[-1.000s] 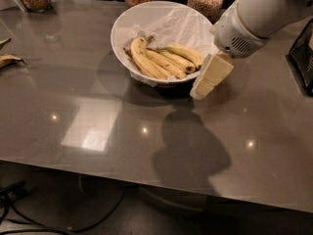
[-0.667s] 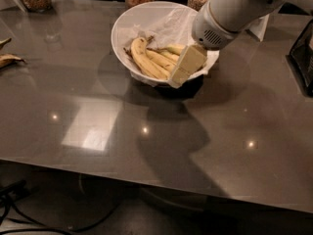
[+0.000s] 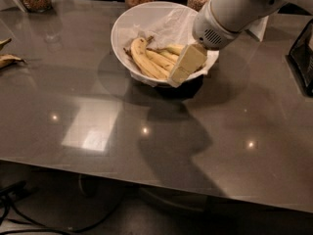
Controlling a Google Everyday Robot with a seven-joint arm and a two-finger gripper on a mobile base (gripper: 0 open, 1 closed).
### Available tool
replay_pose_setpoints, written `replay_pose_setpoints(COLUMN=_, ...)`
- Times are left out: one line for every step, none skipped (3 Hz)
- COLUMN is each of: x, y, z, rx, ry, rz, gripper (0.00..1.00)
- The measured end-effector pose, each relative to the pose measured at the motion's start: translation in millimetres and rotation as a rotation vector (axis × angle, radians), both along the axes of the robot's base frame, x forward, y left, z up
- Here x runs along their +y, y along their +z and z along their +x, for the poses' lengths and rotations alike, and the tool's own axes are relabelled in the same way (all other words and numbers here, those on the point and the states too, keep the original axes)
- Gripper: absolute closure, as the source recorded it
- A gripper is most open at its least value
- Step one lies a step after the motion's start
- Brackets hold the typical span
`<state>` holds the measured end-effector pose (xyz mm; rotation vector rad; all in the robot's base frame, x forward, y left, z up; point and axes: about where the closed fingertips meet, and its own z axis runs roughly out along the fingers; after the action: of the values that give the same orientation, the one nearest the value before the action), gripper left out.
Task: Pick banana from white bowl
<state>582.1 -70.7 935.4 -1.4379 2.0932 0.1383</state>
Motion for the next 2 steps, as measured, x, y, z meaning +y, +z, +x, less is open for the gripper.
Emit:
replay_pose_setpoints(x=9.6, y=0.3, z=15.1, rx=-0.028, ry=0.005, rz=0.086, gripper=0.0)
replay_pose_setpoints(x=35.3, y=3.6, z=47.8, rx=-0.085, ry=-0.019, rz=0.24, gripper=0.0)
